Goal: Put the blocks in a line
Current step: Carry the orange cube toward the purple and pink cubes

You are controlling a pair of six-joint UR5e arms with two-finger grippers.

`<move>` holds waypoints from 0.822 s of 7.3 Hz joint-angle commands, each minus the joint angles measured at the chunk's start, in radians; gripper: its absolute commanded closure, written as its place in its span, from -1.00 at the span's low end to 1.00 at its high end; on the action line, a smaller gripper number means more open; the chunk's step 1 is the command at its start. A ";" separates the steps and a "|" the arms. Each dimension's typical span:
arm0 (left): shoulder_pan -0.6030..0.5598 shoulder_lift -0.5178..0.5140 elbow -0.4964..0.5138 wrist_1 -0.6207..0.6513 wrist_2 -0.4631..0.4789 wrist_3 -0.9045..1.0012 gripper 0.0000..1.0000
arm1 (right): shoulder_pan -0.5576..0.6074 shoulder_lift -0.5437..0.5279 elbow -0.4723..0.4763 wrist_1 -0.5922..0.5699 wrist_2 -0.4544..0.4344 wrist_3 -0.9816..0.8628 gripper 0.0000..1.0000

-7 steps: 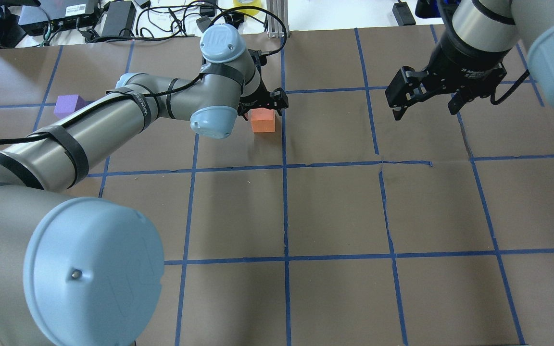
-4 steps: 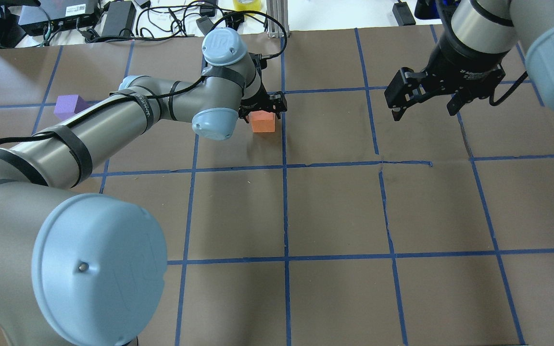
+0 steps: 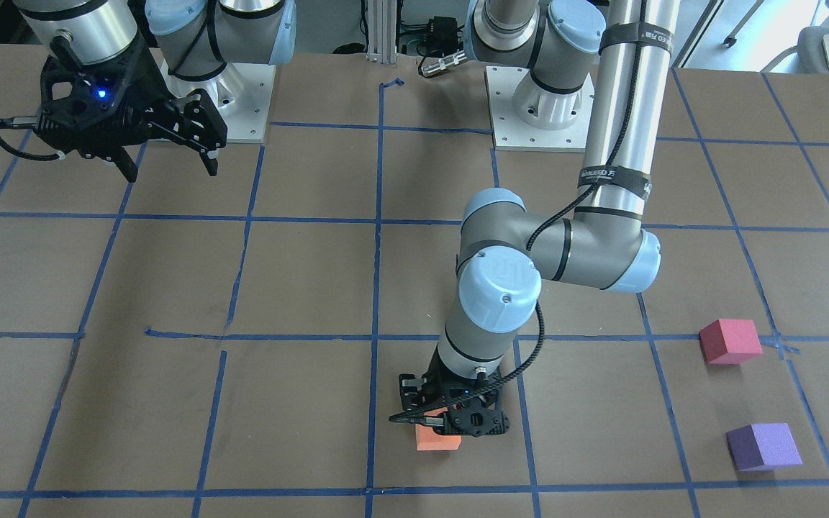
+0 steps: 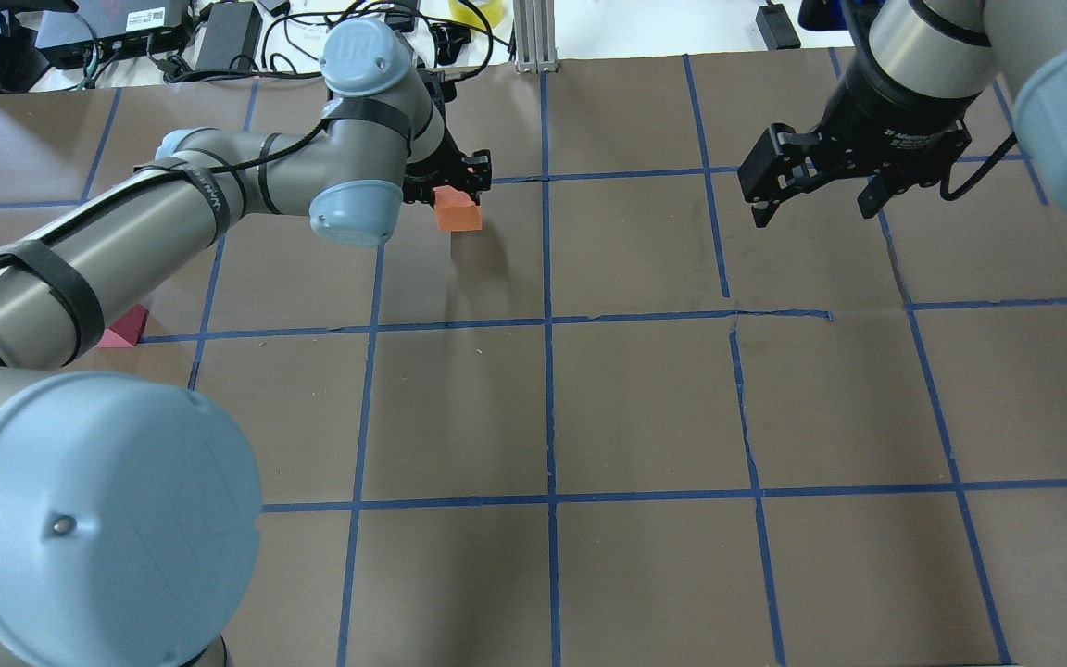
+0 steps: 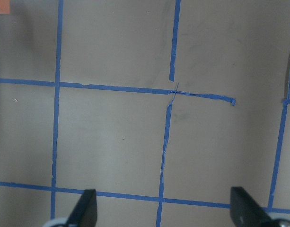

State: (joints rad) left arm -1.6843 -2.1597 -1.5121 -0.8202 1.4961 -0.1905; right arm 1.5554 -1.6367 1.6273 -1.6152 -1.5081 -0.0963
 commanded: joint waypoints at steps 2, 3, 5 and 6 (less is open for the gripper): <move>0.251 0.125 0.013 -0.174 0.059 0.351 0.75 | -0.006 -0.002 0.006 0.011 -0.020 -0.019 -1.00; 0.355 0.151 0.001 -0.233 0.052 0.414 0.75 | -0.006 0.006 0.009 0.003 -0.039 -0.014 -1.00; 0.568 0.172 0.001 -0.273 0.006 0.648 0.75 | -0.003 -0.006 0.002 -0.008 -0.072 -0.003 -1.00; 0.650 0.155 -0.002 -0.299 -0.022 0.743 0.75 | -0.001 -0.023 0.002 0.006 -0.080 0.000 -1.00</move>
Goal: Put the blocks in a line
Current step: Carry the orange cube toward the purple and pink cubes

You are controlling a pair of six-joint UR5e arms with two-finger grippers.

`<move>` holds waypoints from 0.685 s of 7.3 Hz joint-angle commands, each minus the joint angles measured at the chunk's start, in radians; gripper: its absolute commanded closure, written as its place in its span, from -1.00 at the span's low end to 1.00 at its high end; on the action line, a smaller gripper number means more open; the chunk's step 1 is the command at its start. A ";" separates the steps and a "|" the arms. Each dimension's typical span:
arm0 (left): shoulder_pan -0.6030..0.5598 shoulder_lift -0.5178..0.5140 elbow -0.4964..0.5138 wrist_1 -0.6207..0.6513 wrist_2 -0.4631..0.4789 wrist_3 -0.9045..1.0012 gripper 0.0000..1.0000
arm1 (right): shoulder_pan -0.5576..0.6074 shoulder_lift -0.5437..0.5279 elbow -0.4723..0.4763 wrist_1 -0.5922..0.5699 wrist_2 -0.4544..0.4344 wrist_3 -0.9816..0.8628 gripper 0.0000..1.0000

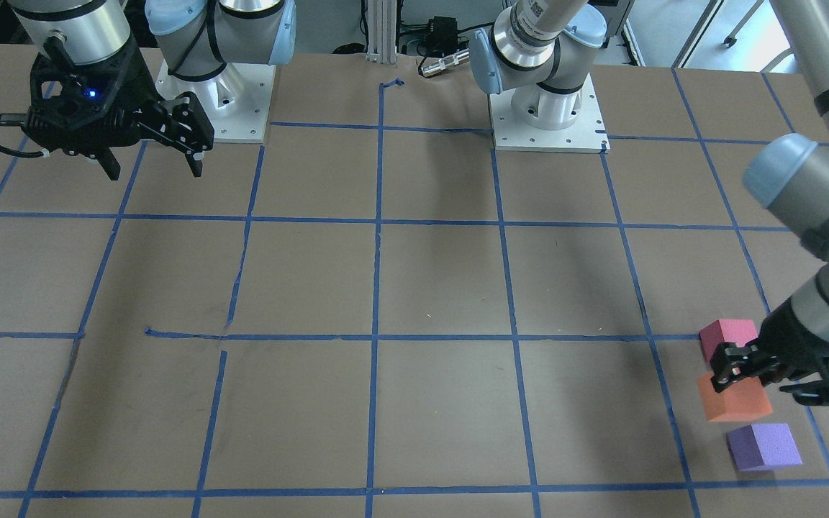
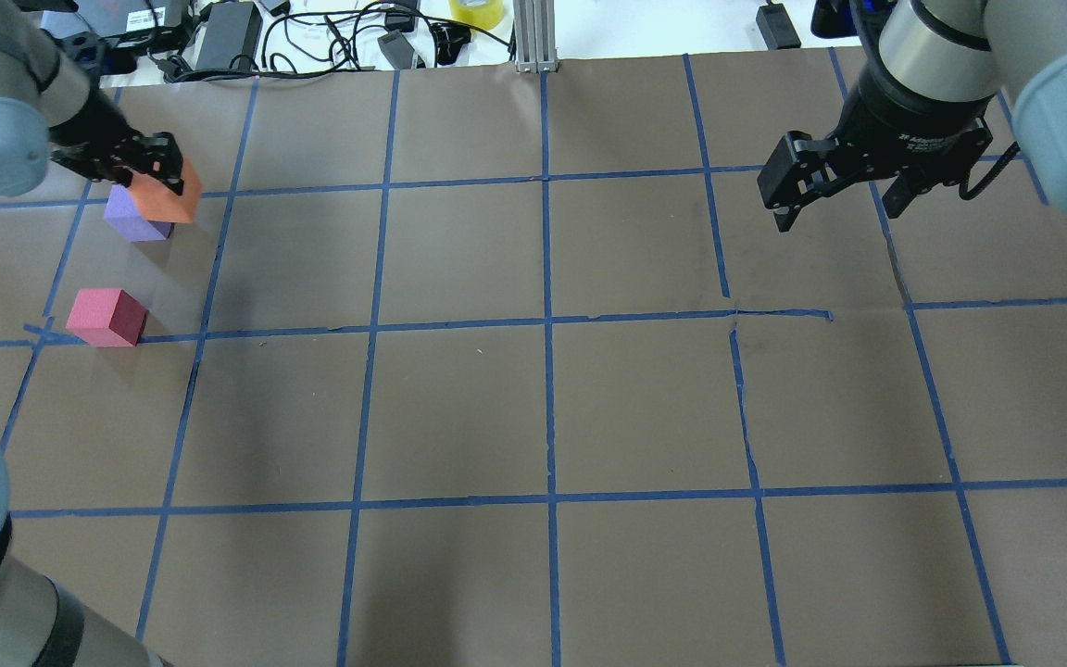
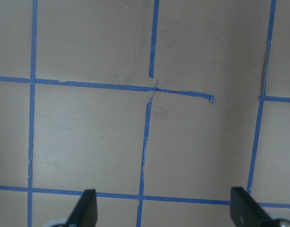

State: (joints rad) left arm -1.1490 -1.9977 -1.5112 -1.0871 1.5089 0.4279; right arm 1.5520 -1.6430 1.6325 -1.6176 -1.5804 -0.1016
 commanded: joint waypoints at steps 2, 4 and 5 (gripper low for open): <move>0.161 -0.030 -0.003 -0.020 -0.038 0.270 0.75 | 0.002 -0.021 -0.003 0.008 -0.001 0.005 -1.00; 0.161 -0.082 0.016 0.010 -0.085 0.266 0.75 | 0.002 -0.021 -0.003 0.004 -0.001 0.005 -1.00; 0.163 -0.082 0.013 0.010 -0.088 0.259 0.75 | 0.002 -0.021 -0.003 -0.001 -0.003 0.005 -1.00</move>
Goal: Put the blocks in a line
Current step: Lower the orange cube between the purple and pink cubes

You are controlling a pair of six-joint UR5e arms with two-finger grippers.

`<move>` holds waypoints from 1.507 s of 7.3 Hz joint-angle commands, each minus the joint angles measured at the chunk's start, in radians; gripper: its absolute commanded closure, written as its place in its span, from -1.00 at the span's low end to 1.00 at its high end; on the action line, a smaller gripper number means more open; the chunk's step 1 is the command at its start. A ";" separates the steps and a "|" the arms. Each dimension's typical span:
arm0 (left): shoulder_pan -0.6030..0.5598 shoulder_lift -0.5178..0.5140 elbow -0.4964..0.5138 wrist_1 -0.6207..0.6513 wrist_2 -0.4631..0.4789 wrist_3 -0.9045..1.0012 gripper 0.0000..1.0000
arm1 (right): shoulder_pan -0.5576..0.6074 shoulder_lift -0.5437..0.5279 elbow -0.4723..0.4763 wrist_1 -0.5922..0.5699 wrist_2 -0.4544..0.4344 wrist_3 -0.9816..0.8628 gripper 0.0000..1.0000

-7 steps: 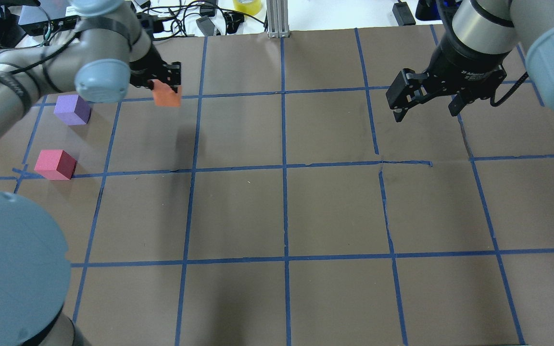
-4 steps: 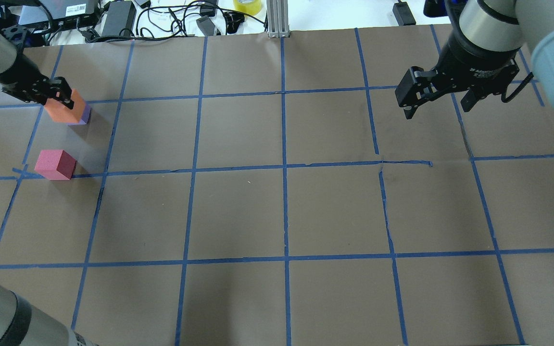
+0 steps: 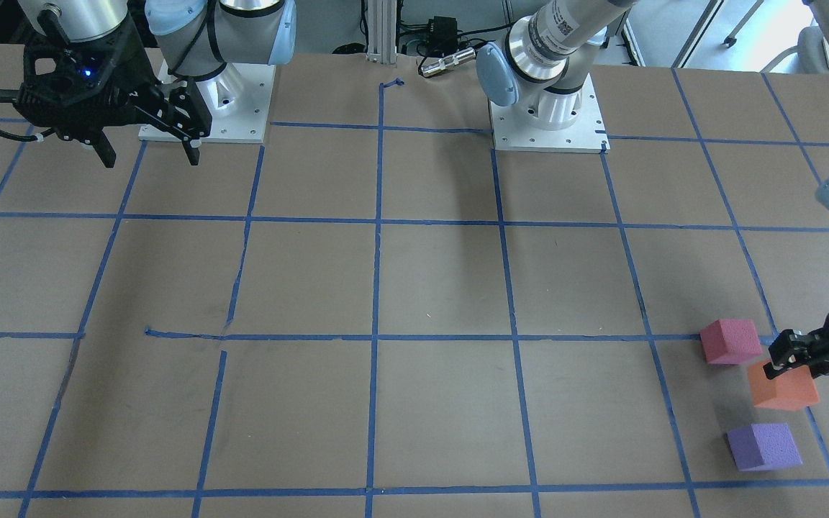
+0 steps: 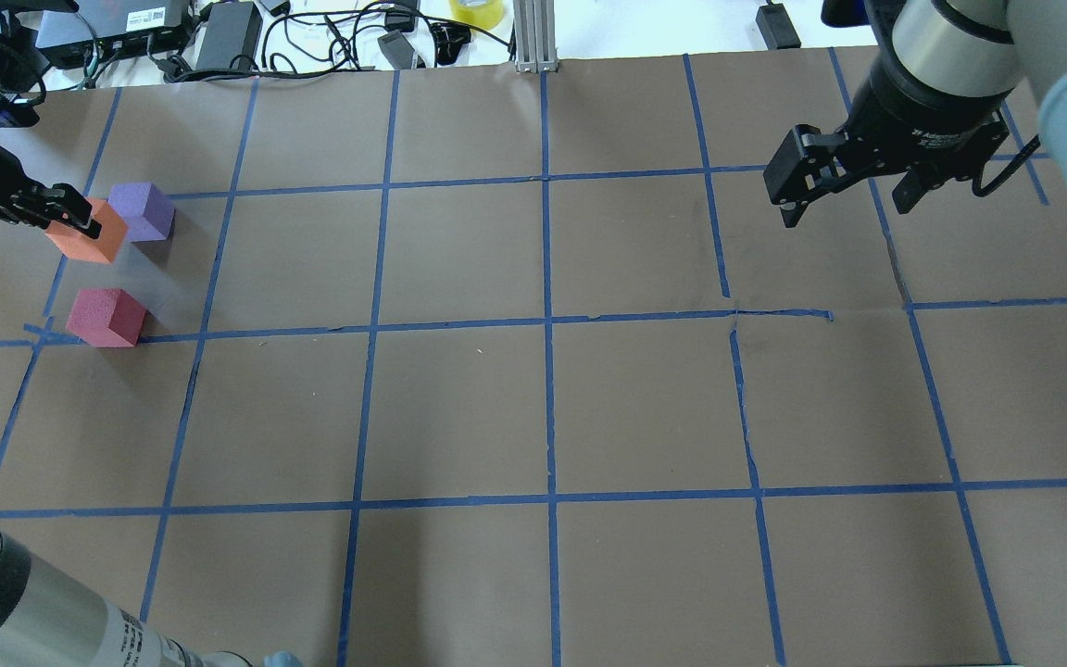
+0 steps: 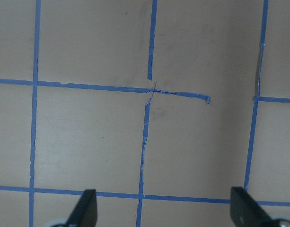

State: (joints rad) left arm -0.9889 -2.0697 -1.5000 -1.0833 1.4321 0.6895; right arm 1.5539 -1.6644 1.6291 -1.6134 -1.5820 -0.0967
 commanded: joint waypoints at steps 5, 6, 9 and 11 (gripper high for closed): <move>0.009 -0.020 -0.028 0.006 -0.013 -0.015 0.75 | 0.000 -0.002 -0.002 -0.003 -0.010 0.000 -1.00; 0.010 -0.033 -0.028 0.006 -0.022 -0.021 0.75 | 0.000 -0.002 -0.002 -0.003 0.000 0.000 -1.00; 0.012 -0.050 -0.046 0.025 -0.033 -0.031 0.75 | 0.000 -0.002 0.000 -0.002 0.002 -0.003 -1.00; 0.032 -0.050 -0.113 0.145 -0.030 -0.024 0.75 | 0.000 -0.003 0.000 0.003 0.020 -0.006 -1.00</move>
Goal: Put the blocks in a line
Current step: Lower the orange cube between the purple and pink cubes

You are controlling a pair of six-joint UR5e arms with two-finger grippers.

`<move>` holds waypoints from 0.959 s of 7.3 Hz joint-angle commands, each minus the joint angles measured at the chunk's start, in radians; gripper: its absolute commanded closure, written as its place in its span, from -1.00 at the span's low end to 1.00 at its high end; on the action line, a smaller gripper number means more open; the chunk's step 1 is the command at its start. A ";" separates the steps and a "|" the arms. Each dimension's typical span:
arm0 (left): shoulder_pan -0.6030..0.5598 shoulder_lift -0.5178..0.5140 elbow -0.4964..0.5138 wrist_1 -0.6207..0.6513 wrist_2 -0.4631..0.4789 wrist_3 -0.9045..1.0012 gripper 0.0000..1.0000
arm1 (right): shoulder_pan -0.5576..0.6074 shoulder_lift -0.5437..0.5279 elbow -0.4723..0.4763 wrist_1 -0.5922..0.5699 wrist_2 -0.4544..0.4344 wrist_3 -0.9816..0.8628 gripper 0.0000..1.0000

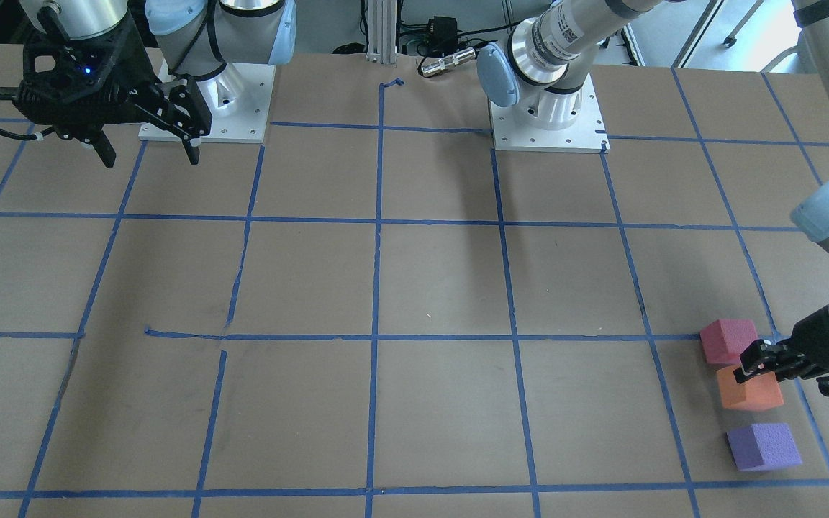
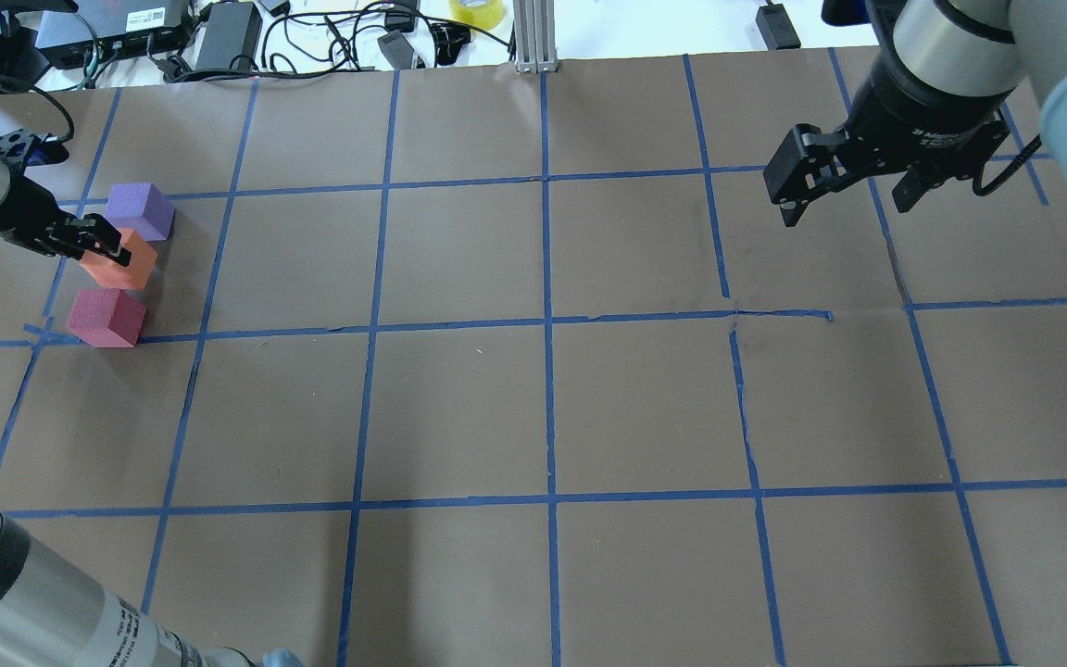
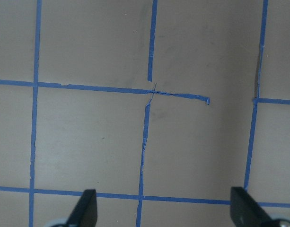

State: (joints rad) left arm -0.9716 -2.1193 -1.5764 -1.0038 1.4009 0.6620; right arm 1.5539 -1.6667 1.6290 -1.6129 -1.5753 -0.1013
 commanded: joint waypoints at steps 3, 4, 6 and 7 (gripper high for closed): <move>0.037 -0.007 -0.039 0.070 -0.006 -0.002 0.75 | 0.000 -0.005 0.002 0.004 0.014 -0.009 -1.00; 0.036 -0.001 -0.037 0.064 -0.005 -0.007 0.75 | 0.000 -0.004 0.003 0.004 0.014 -0.009 -1.00; 0.025 0.015 -0.040 0.056 -0.005 -0.022 0.75 | 0.000 -0.005 0.003 0.004 0.014 -0.009 -1.00; 0.025 0.010 -0.045 0.056 -0.008 -0.015 0.75 | 0.000 -0.004 0.003 0.002 0.014 -0.009 -1.00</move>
State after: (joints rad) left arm -0.9438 -2.1083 -1.6173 -0.9462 1.3959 0.6434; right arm 1.5539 -1.6711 1.6321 -1.6094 -1.5616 -0.1104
